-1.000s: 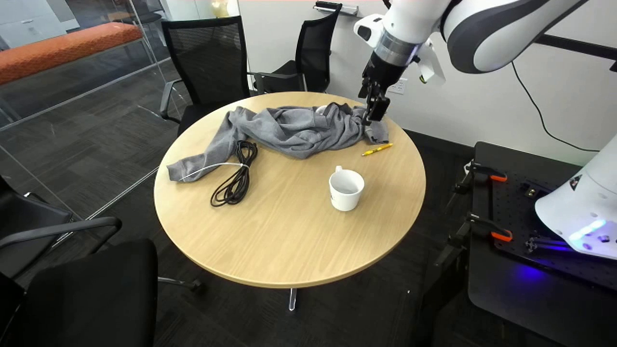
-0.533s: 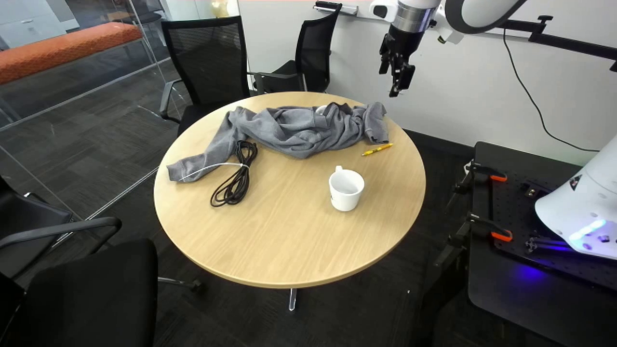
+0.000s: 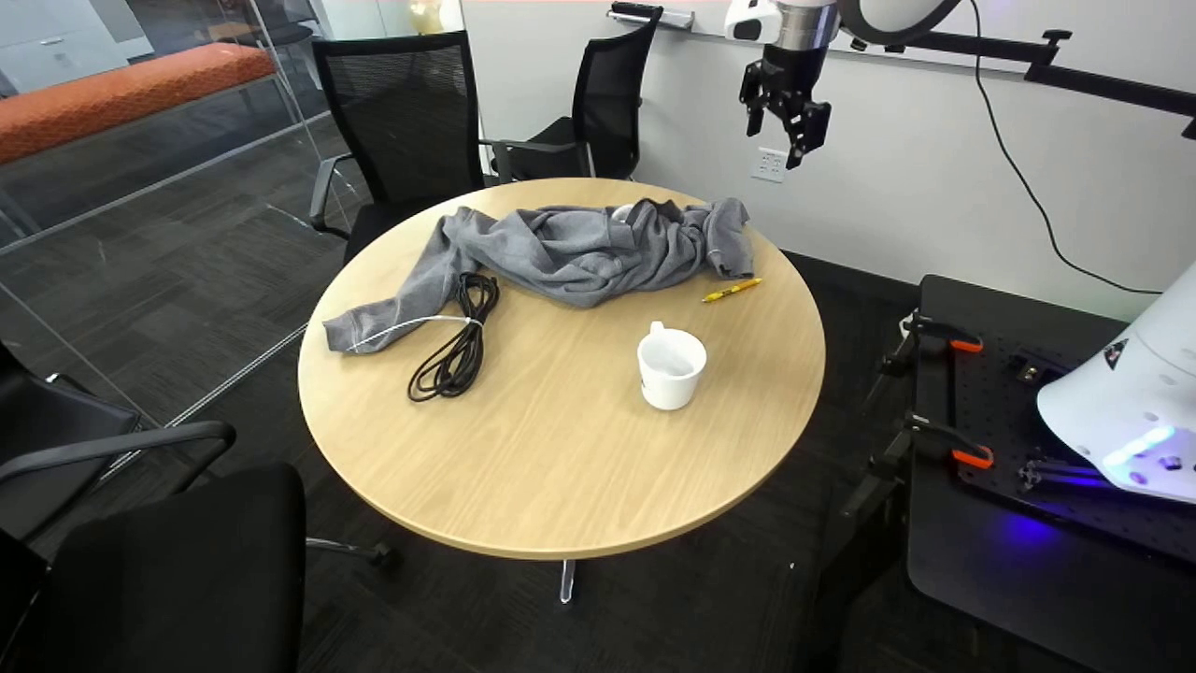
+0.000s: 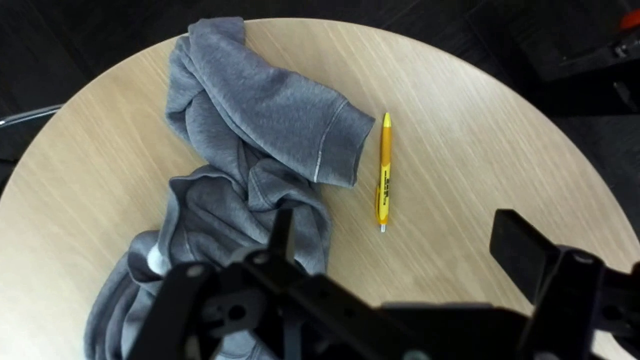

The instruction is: Move the white mug forward, place the yellow pen inside the white mug

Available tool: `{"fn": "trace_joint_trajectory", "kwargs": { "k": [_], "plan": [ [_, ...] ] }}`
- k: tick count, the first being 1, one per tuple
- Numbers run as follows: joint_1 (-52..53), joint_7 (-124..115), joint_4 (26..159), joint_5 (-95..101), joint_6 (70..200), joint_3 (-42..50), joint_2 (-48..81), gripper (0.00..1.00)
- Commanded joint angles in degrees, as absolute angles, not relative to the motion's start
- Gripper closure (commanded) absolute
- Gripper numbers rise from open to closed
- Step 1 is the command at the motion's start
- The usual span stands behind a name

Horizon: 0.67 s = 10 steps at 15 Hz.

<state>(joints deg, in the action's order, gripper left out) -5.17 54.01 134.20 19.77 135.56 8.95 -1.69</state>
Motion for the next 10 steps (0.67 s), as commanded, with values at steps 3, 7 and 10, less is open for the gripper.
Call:
{"fn": "trace_joint_trajectory", "kwargs": {
  "k": [3, 7, 10],
  "plan": [
    [-6.87, 64.84, 133.86, 19.39, 138.91, 8.83, 1.27, 0.00],
    [-7.77, 69.18, 135.04, 17.00, 144.11, 8.64, 3.06, 0.00],
    [-8.26, 72.32, 135.90, 12.05, 147.84, 8.09, 5.05, 0.00]
  ]
}}
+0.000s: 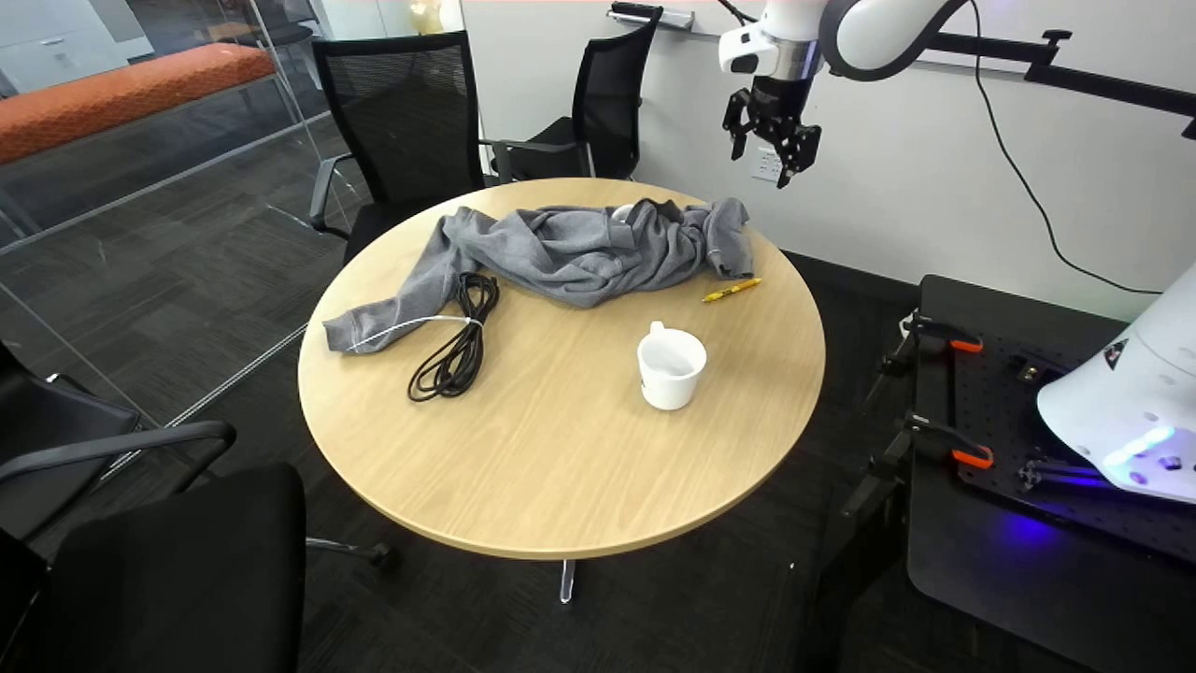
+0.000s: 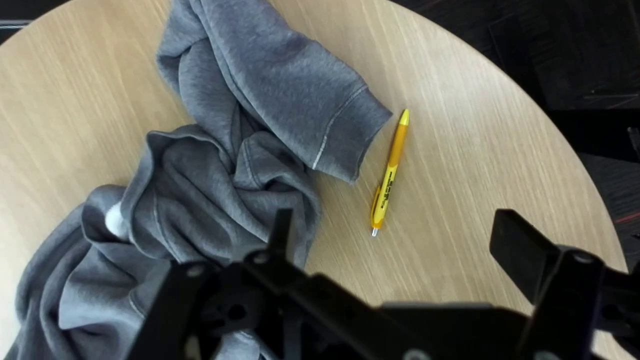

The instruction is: Move the white mug forward, place the yellow pen inside the white mug

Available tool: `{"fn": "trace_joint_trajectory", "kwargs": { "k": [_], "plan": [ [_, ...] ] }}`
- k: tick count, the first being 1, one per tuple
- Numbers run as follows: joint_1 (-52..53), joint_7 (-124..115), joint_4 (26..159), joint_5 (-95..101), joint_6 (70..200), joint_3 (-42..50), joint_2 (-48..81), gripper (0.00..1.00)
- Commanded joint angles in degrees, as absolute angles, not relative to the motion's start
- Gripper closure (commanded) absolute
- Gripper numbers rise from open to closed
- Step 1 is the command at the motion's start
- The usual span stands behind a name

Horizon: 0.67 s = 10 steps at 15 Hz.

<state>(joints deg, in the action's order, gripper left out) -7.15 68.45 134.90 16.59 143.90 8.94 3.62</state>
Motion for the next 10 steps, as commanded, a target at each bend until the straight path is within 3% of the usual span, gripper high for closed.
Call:
{"fn": "trace_joint_trajectory", "kwargs": {
  "k": [1, 10],
  "plan": [
    [-8.38, 73.34, 136.07, 9.95, 148.56, 7.78, 5.75, 0.00],
    [-8.42, 74.42, 135.90, 6.63, 147.38, 6.91, 7.70, 0.00]
  ]
}}
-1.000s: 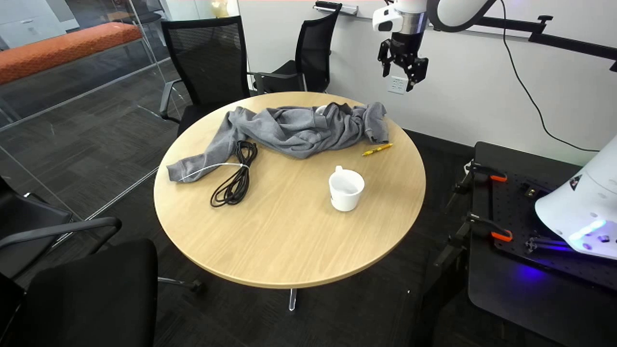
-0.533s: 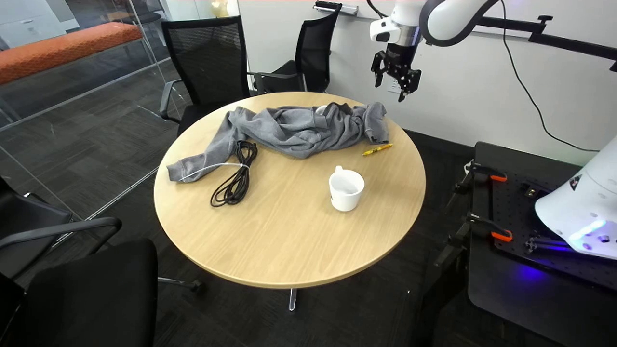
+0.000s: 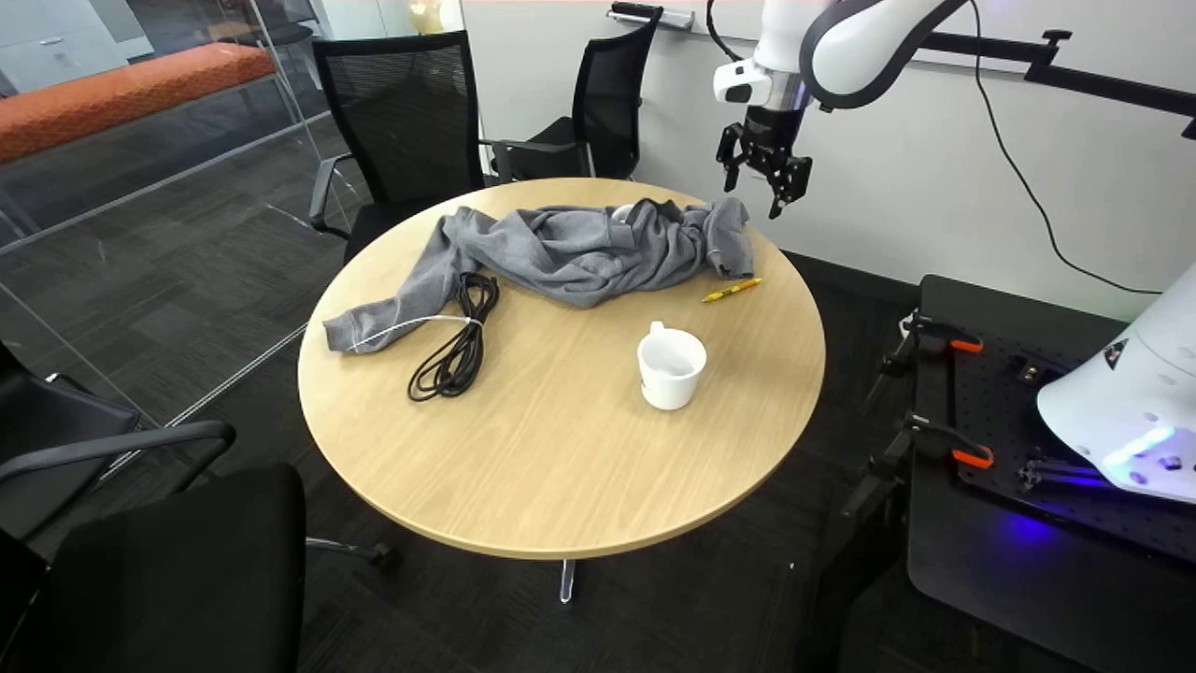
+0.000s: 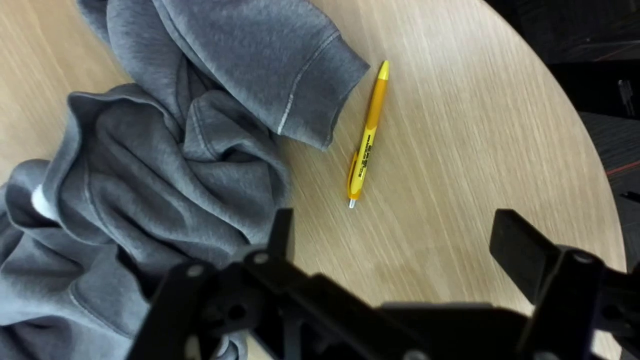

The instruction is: Move the white mug forward, place the yellow pen inside the white mug

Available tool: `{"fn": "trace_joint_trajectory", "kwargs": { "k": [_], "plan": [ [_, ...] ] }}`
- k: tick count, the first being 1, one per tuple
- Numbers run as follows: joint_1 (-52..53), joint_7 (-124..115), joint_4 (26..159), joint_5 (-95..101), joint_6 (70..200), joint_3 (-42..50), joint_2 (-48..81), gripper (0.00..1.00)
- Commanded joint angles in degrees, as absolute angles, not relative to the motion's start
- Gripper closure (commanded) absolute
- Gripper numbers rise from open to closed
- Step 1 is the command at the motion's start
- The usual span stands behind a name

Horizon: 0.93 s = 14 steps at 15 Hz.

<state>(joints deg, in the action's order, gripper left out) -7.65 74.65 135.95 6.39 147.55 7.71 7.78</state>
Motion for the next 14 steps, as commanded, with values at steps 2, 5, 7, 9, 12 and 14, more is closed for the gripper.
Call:
{"fn": "trace_joint_trajectory", "kwargs": {
  "k": [2, 5, 7, 9, 12, 14],
  "plan": [
    [-8.43, 74.42, 135.90, 6.64, 147.38, 6.91, 7.70, 0.00],
    [-8.29, 73.41, 134.52, 9.24, 148.41, 7.40, 10.01, 0.00],
    [-8.72, 74.47, 134.10, 9.35, 149.13, 7.24, 11.36, 0.00],
    [-9.25, 75.83, 133.70, 8.23, 149.92, 6.72, 13.02, 0.00],
    [-9.66, 75.83, 133.49, 8.22, 152.28, 6.29, 15.86, 0.00],
    [-10.25, 75.99, 133.33, 7.82, 153.99, 5.55, 17.84, 0.00]
  ]
}}
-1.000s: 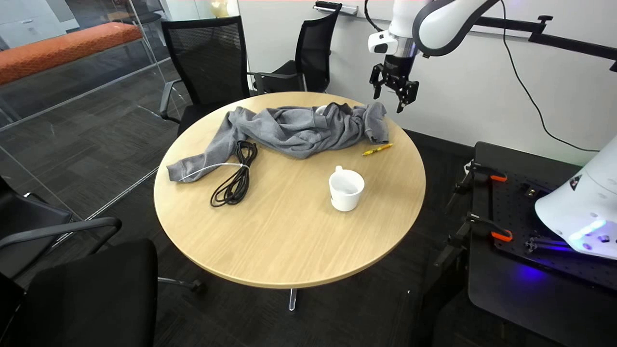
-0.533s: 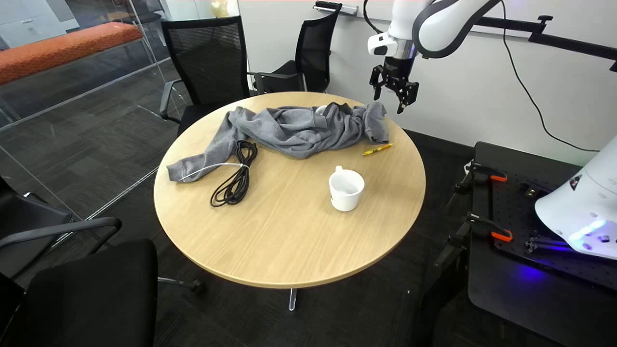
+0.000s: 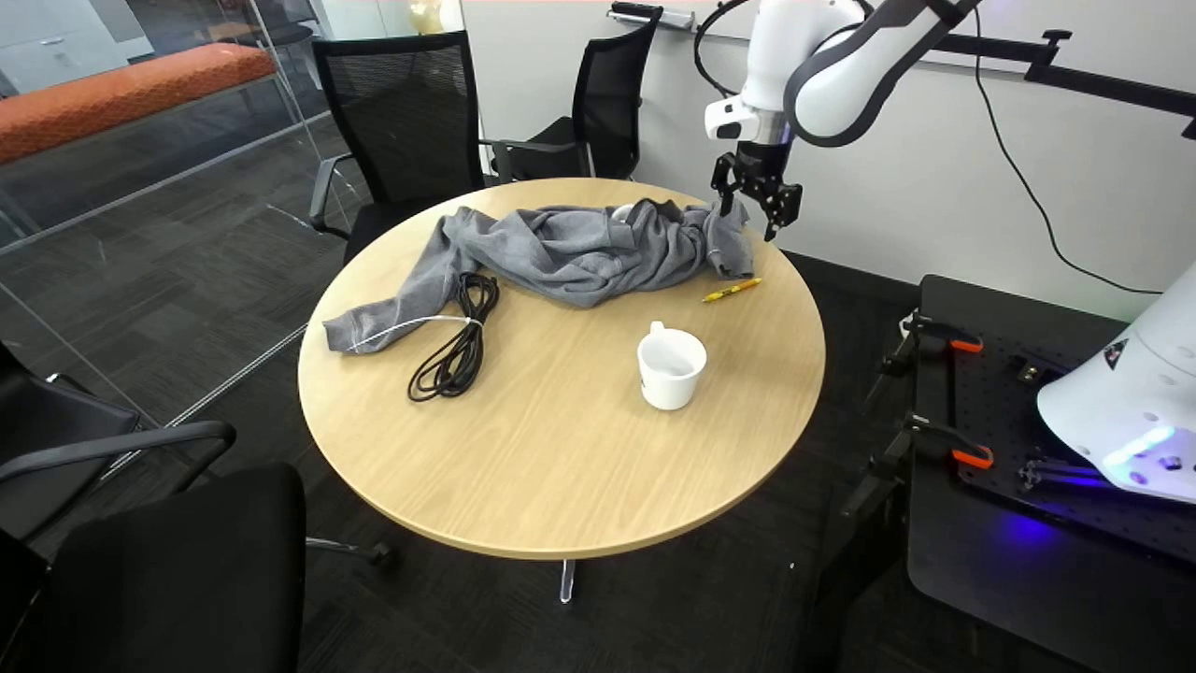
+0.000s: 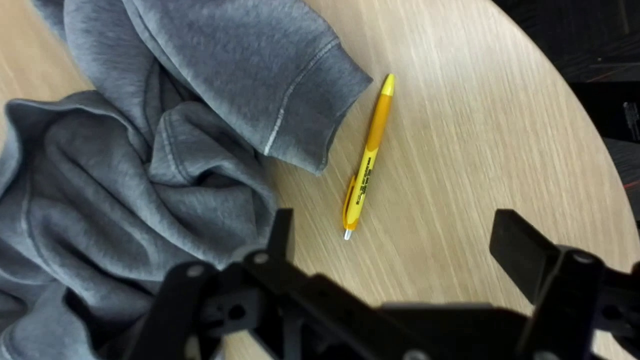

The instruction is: Move the white mug forward, place the yellow pen inside the white mug

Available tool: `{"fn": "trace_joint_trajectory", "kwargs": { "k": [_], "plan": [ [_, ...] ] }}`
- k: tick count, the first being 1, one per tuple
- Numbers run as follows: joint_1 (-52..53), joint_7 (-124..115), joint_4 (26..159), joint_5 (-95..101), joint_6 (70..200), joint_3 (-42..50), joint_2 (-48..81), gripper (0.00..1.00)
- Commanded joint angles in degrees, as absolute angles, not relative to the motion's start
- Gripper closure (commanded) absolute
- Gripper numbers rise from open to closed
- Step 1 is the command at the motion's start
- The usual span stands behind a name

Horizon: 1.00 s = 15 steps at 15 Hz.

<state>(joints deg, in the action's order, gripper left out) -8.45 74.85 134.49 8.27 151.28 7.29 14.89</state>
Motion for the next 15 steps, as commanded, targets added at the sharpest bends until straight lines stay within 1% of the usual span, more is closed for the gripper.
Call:
{"fn": "trace_joint_trajectory", "kwargs": {
  "k": [1, 8, 15],
  "plan": [
    [-10.65, 76.22, 133.22, 7.61, 154.71, 5.01, 18.91, 0.00],
    [-12.44, 75.46, 133.31, 8.55, 162.26, 2.53, 24.45, 0.00],
    [-12.54, 73.88, 132.05, 9.54, 162.65, 2.20, 27.66, 0.00]
  ]
}}
